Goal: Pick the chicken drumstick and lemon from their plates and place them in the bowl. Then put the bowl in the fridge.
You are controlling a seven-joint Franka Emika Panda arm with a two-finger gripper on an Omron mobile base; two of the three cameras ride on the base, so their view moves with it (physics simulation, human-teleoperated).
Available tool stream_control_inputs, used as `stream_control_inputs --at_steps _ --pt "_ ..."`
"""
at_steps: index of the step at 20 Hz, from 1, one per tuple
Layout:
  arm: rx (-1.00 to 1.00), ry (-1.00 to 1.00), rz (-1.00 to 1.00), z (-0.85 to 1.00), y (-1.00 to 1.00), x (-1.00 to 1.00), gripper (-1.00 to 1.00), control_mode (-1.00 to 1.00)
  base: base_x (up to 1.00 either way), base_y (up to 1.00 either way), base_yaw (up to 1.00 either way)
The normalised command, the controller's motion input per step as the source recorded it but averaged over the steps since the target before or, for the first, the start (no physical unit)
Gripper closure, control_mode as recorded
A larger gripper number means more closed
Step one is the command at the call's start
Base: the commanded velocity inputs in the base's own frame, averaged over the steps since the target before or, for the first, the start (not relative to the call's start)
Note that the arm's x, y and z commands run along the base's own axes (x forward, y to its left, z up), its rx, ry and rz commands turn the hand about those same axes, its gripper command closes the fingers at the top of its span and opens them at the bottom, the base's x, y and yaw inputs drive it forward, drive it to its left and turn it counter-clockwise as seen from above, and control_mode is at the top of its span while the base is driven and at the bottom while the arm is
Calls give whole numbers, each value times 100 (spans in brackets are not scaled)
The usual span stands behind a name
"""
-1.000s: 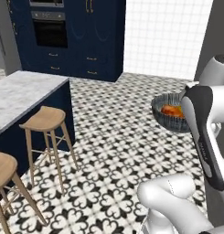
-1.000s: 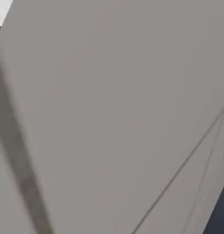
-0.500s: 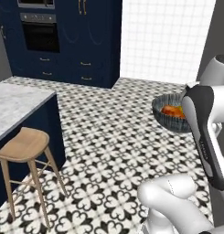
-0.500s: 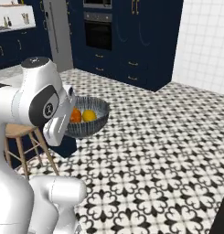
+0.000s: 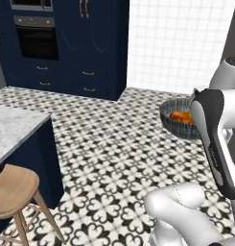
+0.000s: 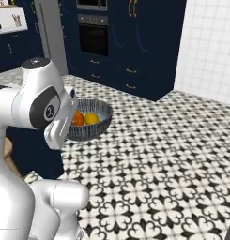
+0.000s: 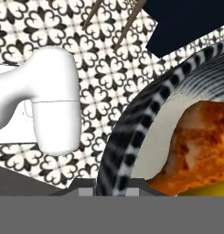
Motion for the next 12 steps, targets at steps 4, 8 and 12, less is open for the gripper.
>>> stream_control_inputs --at_steps 4,8,12 --pt "0 0 0 0 0 0 100 100 100 -1 3" --pt "0 0 0 0 0 0 100 100 94 -16 10" --pt "0 0 0 0 0 0 100 100 79 -34 32"
